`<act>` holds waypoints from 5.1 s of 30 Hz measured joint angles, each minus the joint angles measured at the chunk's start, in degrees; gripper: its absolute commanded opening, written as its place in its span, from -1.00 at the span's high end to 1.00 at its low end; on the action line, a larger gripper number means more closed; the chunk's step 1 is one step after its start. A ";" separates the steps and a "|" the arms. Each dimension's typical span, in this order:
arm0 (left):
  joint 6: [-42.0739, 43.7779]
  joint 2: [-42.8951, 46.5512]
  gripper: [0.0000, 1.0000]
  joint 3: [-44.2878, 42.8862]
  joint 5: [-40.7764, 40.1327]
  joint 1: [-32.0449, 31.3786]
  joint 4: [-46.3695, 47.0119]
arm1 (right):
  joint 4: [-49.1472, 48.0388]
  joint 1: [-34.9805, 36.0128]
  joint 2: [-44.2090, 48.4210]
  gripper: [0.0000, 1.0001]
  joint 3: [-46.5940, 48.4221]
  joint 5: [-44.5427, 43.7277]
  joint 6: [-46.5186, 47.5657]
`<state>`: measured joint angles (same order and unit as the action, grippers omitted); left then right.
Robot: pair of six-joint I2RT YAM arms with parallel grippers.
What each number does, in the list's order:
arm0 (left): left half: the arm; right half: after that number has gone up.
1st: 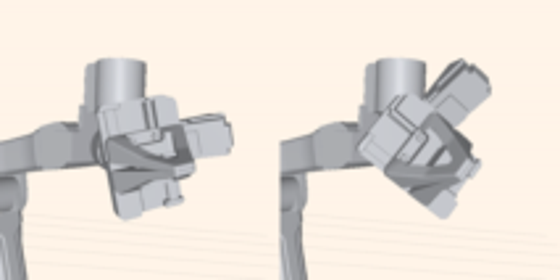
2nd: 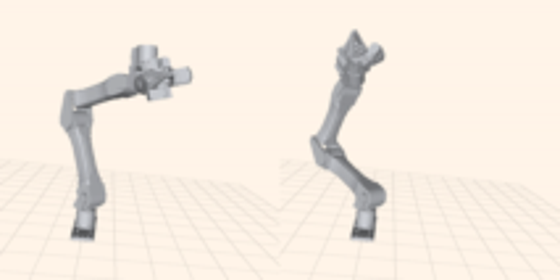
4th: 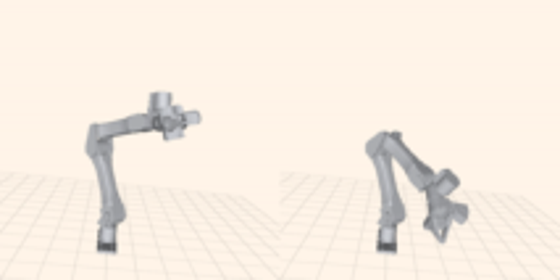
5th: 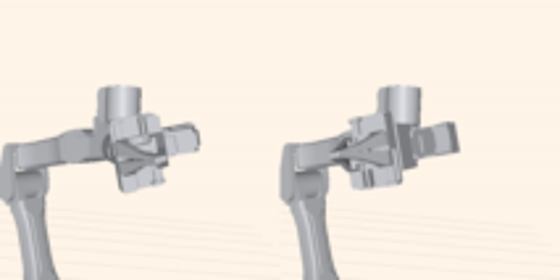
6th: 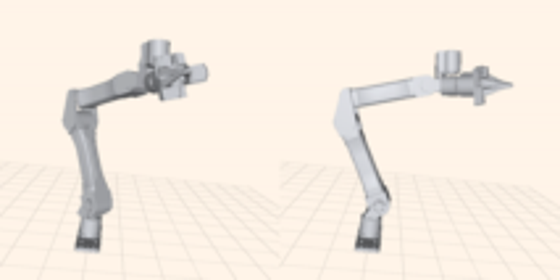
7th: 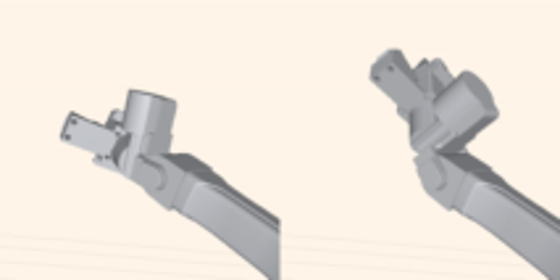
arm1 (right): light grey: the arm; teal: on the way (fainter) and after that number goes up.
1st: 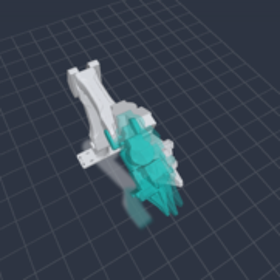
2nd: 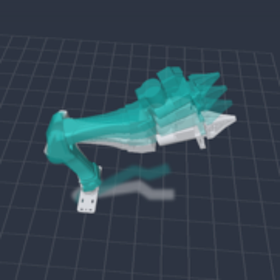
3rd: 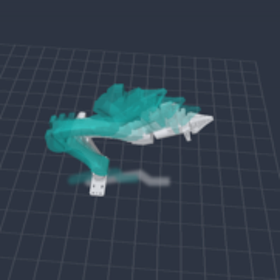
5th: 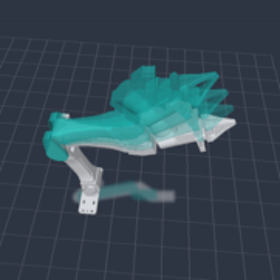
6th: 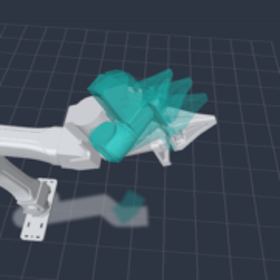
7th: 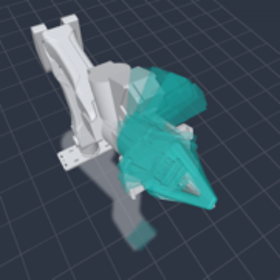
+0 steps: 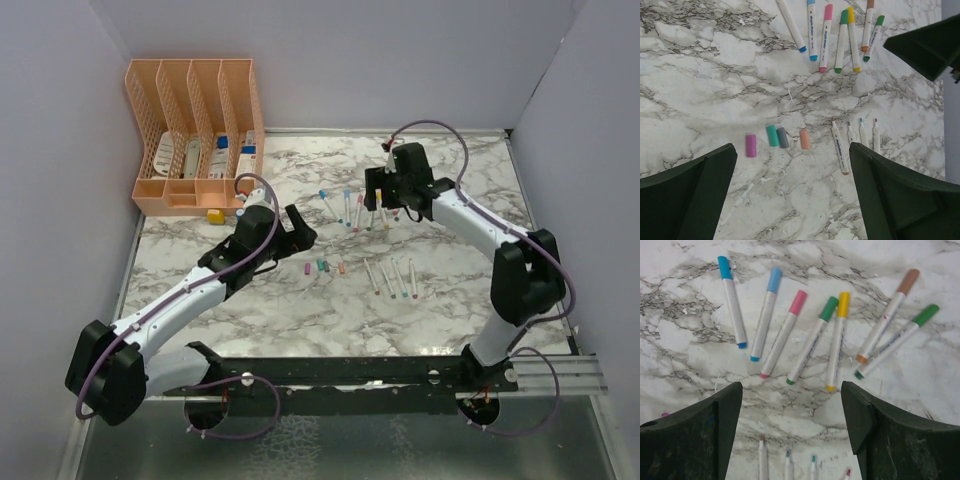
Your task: Open the pen caps
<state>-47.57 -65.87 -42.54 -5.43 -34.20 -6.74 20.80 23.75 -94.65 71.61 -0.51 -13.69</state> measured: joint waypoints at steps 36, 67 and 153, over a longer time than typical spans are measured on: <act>-2.21 10.45 -0.94 10.56 2.49 12.26 1.70 | 2.78 12.02 -37.38 -0.16 34.10 -0.70 11.04; -3.96 13.22 -0.94 11.43 3.69 12.83 1.70 | -2.03 13.44 -34.40 0.97 26.10 -1.27 8.31; -11.82 -14.29 1.00 -2.05 16.09 4.81 25.11 | -13.64 18.14 5.66 0.57 -7.93 13.99 2.99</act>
<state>-59.40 -80.16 -44.60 10.66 -29.39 18.37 7.16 41.89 -88.99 63.68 13.47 -10.70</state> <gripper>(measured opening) 0.123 0.122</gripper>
